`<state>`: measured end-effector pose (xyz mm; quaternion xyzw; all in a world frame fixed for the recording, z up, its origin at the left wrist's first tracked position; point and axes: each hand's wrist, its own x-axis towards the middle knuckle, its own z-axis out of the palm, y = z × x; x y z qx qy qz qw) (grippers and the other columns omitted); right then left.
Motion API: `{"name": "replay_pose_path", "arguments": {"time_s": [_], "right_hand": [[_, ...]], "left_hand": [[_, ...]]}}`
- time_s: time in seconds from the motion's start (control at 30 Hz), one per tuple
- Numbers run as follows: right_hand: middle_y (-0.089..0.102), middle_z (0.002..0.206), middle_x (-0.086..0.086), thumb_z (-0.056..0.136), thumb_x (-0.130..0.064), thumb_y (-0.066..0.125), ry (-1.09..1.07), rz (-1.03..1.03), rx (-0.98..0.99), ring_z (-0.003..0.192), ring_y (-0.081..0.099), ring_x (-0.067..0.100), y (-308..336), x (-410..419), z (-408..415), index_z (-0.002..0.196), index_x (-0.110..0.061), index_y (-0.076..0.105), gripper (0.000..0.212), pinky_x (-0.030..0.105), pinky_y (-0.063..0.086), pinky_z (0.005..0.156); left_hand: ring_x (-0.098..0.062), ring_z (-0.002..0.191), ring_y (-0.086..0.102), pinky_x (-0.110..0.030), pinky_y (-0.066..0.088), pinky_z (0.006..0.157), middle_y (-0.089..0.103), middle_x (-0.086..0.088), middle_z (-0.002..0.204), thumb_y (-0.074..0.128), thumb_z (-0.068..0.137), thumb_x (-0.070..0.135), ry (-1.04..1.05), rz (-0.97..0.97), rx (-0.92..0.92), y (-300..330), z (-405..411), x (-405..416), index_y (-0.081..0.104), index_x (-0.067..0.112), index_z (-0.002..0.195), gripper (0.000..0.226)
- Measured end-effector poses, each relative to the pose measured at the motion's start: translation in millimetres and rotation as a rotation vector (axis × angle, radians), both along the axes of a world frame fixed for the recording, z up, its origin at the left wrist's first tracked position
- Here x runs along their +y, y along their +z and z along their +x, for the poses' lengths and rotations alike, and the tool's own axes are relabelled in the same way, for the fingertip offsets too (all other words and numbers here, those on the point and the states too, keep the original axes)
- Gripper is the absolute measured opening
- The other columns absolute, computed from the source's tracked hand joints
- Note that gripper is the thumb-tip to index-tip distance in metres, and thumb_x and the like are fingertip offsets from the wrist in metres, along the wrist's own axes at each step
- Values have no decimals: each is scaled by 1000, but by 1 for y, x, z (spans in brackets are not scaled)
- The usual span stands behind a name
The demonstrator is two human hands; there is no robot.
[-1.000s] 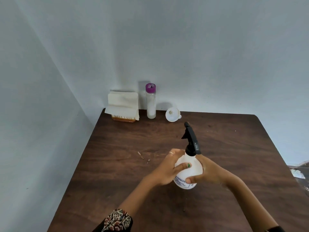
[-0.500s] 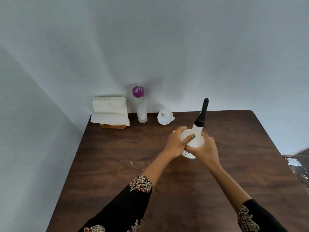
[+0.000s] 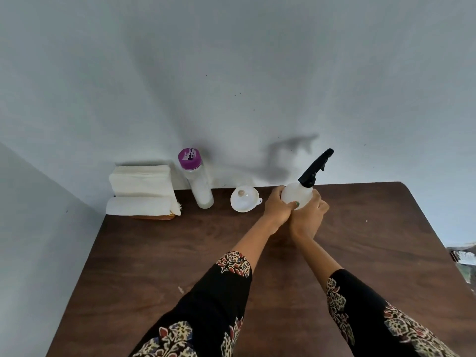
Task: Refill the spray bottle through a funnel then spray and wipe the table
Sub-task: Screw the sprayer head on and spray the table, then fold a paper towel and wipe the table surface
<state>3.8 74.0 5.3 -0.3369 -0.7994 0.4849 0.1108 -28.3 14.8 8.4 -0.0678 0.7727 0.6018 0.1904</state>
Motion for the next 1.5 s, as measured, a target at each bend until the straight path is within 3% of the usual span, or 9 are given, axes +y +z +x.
{"name": "replay_pose_path", "arguments": {"time_s": [0.3, 0.6, 0.7, 0.83, 0.97, 1.1, 1.23, 1.37, 1.5], "right_hand": [[24, 143, 9, 79, -23, 70, 71, 34, -16, 121, 41, 28, -25, 3, -11, 144, -21, 21, 81, 40, 47, 92], [24, 147, 17, 80, -26, 70, 166, 174, -116, 124, 42, 36, -21, 13, -3, 147, -19, 9, 91, 52, 45, 95], [32, 142, 19, 74, -14, 74, -21, 180, -95, 129, 39, 35, -18, 13, 8, 145, -12, 19, 90, 56, 38, 97], [47, 125, 13, 73, 3, 60, -126, 118, 50, 111, 50, 32, -12, -15, 43, 123, -10, 43, 55, 54, 34, 94], [53, 100, 0, 74, 4, 57, 146, 167, 84, 95, 54, 24, -20, -70, 83, 100, -17, 59, 34, 44, 38, 86], [58, 88, -5, 81, 2, 56, 546, 75, 50, 91, 57, 18, -22, -126, 95, 84, -25, 60, 27, 32, 42, 82], [65, 97, 0, 90, -10, 55, 845, -11, -88, 90, 59, 12, -7, -171, 71, 98, -13, 67, 15, 20, 43, 80], [65, 88, 0, 90, -16, 55, 777, -215, -178, 82, 58, 13, 23, -203, 37, 94, -15, 67, 13, 25, 44, 77], [60, 84, 8, 91, -20, 56, 631, -392, -243, 73, 53, 16, 35, -222, -1, 94, -5, 67, 19, 31, 47, 76]], "left_hand": [[-19, 133, 39, -41, 36, 111, 40, -2, 146, 57, 90, 14, -103, 28, -32, -29, -18, -2, 26, 26, 146, 65], [-21, 139, 31, -26, 29, 108, 29, -5, 153, 52, 95, 23, -132, 7, 6, -14, 7, -6, 10, 17, 150, 70], [-20, 136, 37, -29, 33, 109, 25, -4, 154, 54, 93, 29, -99, 26, -1, -9, 28, -16, 16, 16, 149, 68], [-11, 107, 59, -20, 48, 90, 58, -9, 128, 50, 95, 17, -39, 74, 50, -2, 68, -58, 51, 9, 129, 35], [4, 71, 63, -7, 43, 58, 64, 2, 92, 45, 97, 8, 124, 79, 70, -1, 110, -122, 63, 0, 108, 22], [-7, 78, 63, -7, 44, 56, 68, -5, 97, 44, 97, 9, 415, 43, 61, -6, 131, -184, 65, 10, 98, 21], [-13, 89, 63, -13, 46, 64, 67, -1, 103, 45, 96, 14, 624, -5, 63, -7, 129, -239, 63, 20, 100, 19], [-19, 101, 58, -33, 48, 88, 60, -3, 117, 49, 95, 24, 812, 18, 54, 0, 102, -283, 56, 20, 114, 20], [-18, 101, 52, -31, 42, 84, 50, -6, 126, 49, 95, 28, 938, -32, 84, 15, 62, -319, 45, 13, 128, 37]]}}
